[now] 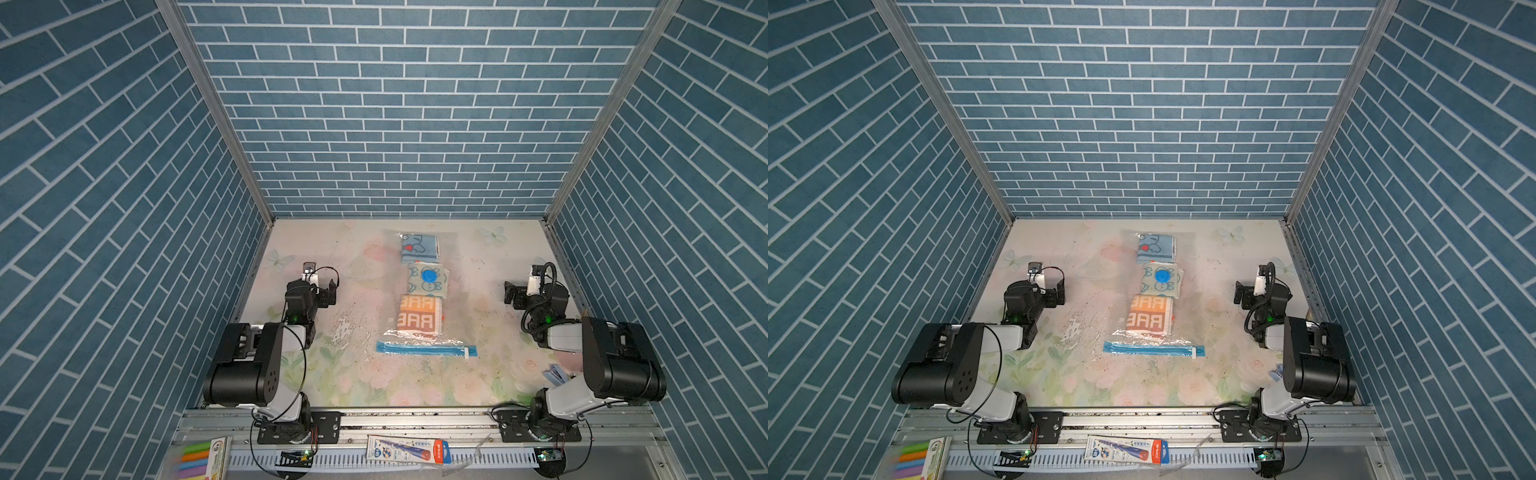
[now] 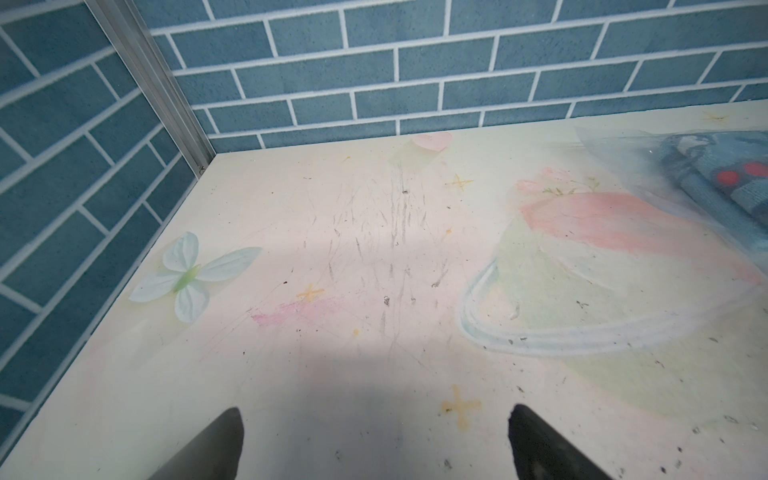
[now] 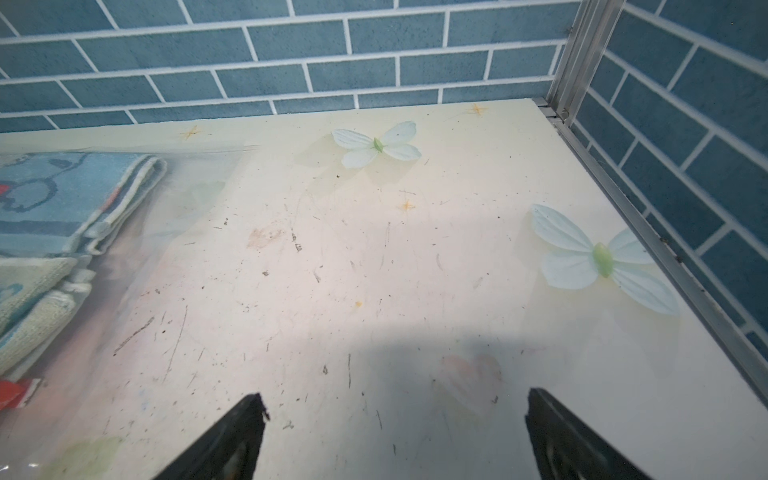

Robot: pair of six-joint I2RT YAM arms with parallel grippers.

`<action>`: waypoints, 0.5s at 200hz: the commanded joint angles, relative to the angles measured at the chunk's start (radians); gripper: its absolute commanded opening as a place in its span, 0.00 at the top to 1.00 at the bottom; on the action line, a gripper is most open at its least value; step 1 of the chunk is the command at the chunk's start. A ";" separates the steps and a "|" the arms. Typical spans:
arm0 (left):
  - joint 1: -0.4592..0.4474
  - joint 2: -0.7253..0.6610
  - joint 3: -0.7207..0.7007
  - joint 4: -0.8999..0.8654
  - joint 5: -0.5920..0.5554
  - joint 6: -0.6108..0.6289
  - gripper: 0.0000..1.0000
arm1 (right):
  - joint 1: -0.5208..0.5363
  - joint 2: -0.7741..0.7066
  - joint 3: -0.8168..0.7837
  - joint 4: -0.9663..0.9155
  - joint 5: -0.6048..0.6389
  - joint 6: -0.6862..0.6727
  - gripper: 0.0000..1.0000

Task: Place the folded towel into the vacuum bag
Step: Reset both arms

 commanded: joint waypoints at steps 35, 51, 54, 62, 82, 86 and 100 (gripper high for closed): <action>-0.006 -0.001 0.003 0.012 -0.010 0.009 0.00 | 0.006 0.000 0.009 0.015 0.022 0.005 0.01; -0.006 0.000 0.003 0.010 -0.011 0.009 0.00 | 0.007 0.000 0.009 0.013 0.022 0.005 0.01; -0.005 0.000 0.003 0.010 -0.011 0.009 0.00 | 0.007 0.000 0.009 0.014 0.022 0.006 0.01; -0.007 0.001 0.004 0.010 -0.011 0.009 0.00 | 0.006 0.000 0.009 0.012 0.022 0.005 0.01; -0.005 0.006 0.009 0.007 -0.009 0.006 0.00 | 0.006 0.000 0.009 0.015 0.022 0.006 0.01; -0.002 0.008 0.008 0.007 -0.004 0.004 0.00 | 0.007 -0.001 0.009 0.015 0.022 0.005 0.01; 0.002 0.011 0.006 0.017 0.005 0.000 0.00 | 0.006 0.000 0.009 0.014 0.022 0.005 0.01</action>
